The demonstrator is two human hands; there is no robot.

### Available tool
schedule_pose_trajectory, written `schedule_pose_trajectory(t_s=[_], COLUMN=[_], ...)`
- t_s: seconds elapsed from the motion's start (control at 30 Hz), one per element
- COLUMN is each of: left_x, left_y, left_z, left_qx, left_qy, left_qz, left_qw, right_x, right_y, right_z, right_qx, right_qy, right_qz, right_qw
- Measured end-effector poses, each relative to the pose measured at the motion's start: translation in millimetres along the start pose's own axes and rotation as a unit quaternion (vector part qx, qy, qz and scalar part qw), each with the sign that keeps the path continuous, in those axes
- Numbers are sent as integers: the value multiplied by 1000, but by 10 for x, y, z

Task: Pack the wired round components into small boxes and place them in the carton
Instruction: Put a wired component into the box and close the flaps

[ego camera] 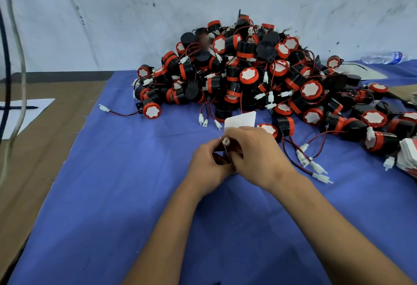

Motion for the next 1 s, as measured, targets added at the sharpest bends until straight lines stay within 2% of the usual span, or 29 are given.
schedule_pose_trajectory(t_s=[0.17, 0.3, 0.43, 0.53, 0.63, 0.8, 0.9, 1.0], left_x=[-5, -2, 3, 3, -2, -15, -15, -11], left_y=[18, 15, 11, 3, 13, 31, 26, 13], left_z=[16, 24, 22, 26, 32, 52, 44, 22], left_qx=[-13, -29, -29, -32, -35, -44, -40, -38], left_qy=[7, 4, -10, -14, -1, 25, 43, 47], left_qz=[-13, -19, -20, -18, -23, -42, -46, -46], left_qw=[1000, 999, 999, 999, 999, 998, 997, 997], right_x=[0, -103, -98, -103, -97, -15, 16, -11], right_y=[-5, 33, 48, 20, -26, 46, 84, 83], right_z=[44, 69, -2, -8, 81, 221, 279, 320], right_qx=[-34, -83, -78, -75, -102, -100, -108, -121], right_qy=[-10, 29, 26, 20, -69, -190, -219, -255], right_qz=[25, 58, 89, 76, 62, 90, 109, 90], right_qw=[999, 994, 993, 994, 990, 973, 964, 955])
Point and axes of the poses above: each hand's wrist, its own y-axis away from the middle knuckle, its own x-axis out of the back of the hand, z = x × y, the point moved 5 cm from there along -y, towards the middle knuckle, and after that the axes turned 8 degrees about -y, right-handed, at the moved point
